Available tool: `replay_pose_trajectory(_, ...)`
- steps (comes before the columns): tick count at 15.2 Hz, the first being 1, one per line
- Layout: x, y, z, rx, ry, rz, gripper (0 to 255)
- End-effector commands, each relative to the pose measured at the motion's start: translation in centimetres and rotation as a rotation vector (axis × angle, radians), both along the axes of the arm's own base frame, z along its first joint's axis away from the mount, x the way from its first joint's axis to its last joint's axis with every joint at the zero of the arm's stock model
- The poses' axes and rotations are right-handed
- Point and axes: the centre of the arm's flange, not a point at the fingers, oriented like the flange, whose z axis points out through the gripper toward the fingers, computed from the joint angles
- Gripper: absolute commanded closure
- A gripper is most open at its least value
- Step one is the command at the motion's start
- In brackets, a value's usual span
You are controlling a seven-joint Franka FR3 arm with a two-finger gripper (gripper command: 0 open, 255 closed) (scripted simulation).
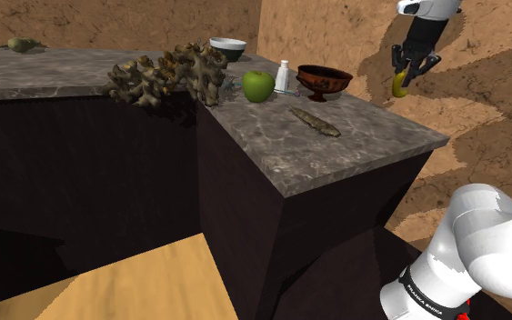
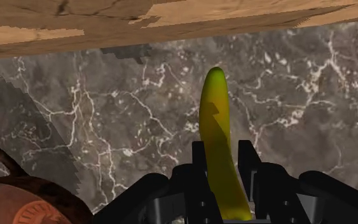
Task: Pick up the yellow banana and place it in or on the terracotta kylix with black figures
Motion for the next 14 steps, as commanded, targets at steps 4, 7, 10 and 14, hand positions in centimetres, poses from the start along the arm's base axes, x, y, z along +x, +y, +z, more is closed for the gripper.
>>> replay_pose_trajectory(4,0.1,0.0,2.6,0.000,0.000,0.000,255)
replay_pose_trajectory(7,0.1,0.0,4.2,0.000,0.000,0.000,255)
replay_pose_trajectory(10,0.1,0.0,5.8,0.000,0.000,0.000,255)
replay_pose_trajectory(14,0.1,0.0,7.5,0.000,0.000,0.000,255)
